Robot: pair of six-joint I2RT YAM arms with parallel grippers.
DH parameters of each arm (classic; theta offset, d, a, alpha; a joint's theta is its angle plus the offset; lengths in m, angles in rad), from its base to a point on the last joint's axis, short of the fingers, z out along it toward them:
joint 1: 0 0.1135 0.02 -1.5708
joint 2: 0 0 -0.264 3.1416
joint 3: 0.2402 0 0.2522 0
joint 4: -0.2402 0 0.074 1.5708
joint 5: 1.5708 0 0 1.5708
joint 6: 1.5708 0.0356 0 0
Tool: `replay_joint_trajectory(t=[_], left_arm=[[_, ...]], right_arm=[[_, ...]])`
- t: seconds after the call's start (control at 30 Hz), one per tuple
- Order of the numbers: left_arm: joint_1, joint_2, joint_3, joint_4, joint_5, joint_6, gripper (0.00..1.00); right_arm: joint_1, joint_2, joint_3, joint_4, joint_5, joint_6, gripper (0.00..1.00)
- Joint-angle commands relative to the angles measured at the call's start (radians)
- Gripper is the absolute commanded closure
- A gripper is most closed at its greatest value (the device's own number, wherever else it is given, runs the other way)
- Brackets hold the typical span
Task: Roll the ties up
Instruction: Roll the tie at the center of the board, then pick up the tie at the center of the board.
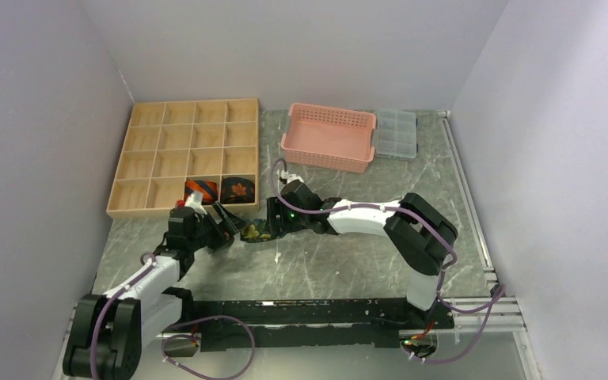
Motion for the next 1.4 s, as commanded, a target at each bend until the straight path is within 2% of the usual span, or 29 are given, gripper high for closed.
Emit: replay_joint_trajectory(t=[0.0,0.5,0.83,1.03,1.37], left_arm=[[-0.047,0.067,0.061,0.031,0.008,0.051,0.07],[-0.125,0.216,0.103,0.125,0.065,0.074,0.10],[-0.148,0.318,0.111,0.218,0.104,0.069,0.19],[-0.161,0.323,0.125,0.210,0.099,0.077,0.23],[-0.179,0.277,0.118,0.173,0.064,0.087,0.23]], right_arm=[[-0.020,-0.013,-0.044,0.009,0.001,-0.002,0.25],[-0.056,0.005,-0.101,0.085,-0.056,0.023,0.26],[-0.065,0.004,-0.118,0.100,-0.069,0.025,0.27],[-0.064,0.008,-0.123,0.109,-0.073,0.026,0.27],[-0.065,0.011,-0.123,0.108,-0.069,0.027,0.27]])
